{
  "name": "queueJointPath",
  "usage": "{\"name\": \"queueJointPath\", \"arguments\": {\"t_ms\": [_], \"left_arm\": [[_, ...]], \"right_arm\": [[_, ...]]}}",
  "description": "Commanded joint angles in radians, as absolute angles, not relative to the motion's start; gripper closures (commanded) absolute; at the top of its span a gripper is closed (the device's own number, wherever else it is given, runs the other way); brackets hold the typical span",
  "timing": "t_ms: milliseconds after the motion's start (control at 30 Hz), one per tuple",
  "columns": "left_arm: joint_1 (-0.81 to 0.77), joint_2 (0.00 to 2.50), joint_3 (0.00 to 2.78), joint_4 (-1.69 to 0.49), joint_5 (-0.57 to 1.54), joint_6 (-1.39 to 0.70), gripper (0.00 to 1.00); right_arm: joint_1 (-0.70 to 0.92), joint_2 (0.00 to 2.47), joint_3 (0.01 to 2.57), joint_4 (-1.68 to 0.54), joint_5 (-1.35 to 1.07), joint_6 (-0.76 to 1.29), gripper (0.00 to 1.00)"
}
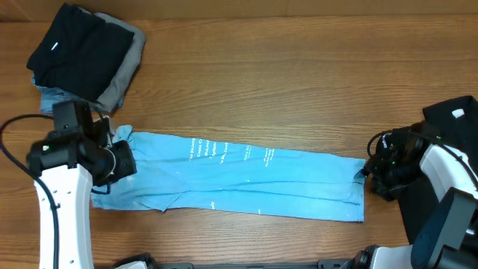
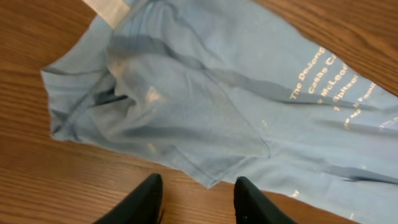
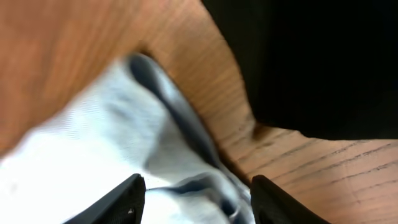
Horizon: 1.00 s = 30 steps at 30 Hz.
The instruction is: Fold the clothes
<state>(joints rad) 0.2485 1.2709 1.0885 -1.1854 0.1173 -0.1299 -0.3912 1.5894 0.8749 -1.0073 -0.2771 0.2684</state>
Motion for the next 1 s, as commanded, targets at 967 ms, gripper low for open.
{"name": "queueJointPath", "arguments": {"t_ms": [967], "left_arm": [[0.297,1.767,0.770,-0.528,-0.134,-0.389,0.96]], "right_arm": [[-0.346,1.482,0.847,-1.020,-0.413,0.303,0.72]]}}
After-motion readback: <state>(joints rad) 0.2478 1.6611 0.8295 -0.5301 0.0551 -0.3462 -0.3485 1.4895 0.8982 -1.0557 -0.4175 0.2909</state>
